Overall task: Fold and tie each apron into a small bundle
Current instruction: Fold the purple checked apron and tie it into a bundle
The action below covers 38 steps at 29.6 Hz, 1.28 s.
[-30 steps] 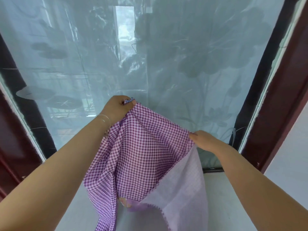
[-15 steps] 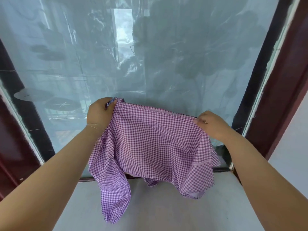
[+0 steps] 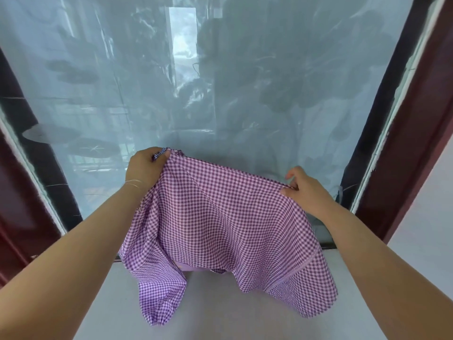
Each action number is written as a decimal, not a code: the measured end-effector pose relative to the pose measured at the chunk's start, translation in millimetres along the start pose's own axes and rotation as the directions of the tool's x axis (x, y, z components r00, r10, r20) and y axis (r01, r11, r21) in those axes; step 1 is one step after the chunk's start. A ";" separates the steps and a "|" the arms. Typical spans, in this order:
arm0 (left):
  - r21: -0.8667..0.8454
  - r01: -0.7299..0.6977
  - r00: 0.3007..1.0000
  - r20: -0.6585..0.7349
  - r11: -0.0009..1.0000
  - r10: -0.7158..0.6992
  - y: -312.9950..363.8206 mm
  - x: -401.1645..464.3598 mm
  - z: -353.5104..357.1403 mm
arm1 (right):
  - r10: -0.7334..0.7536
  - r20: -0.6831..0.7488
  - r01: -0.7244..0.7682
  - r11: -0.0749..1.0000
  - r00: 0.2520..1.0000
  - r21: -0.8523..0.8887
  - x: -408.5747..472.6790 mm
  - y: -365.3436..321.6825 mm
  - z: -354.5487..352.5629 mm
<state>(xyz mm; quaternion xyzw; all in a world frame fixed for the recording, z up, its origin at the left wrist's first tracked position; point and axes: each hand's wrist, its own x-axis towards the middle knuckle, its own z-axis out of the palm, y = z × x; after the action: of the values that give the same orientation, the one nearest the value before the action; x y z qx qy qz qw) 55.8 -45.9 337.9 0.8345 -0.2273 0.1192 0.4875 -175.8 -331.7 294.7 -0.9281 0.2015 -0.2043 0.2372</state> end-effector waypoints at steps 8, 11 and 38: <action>-0.114 -0.065 0.971 -0.238 0.991 0.037 8.1 -8.5 4.5 | 0.059 0.140 -0.013 0.951 0.988 -0.308 -1.8 16.4 15.5; -0.173 -0.056 0.932 -0.363 0.983 -0.011 10.0 -4.2 -7.5 | 0.064 0.108 -0.043 0.982 0.992 -0.186 -11.6 19.9 22.1; 0.035 -0.358 0.857 0.409 0.933 0.314 78.5 -37.0 -13.1 | -0.157 -0.354 0.300 0.868 0.922 0.396 -36.9 -108.1 106.3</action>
<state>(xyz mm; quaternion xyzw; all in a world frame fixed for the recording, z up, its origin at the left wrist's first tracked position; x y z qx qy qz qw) -15.0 -57.9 388.4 0.8139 -0.4566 0.0434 0.3565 -126.2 -189.1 255.3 -0.8231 0.0720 -0.4148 0.3811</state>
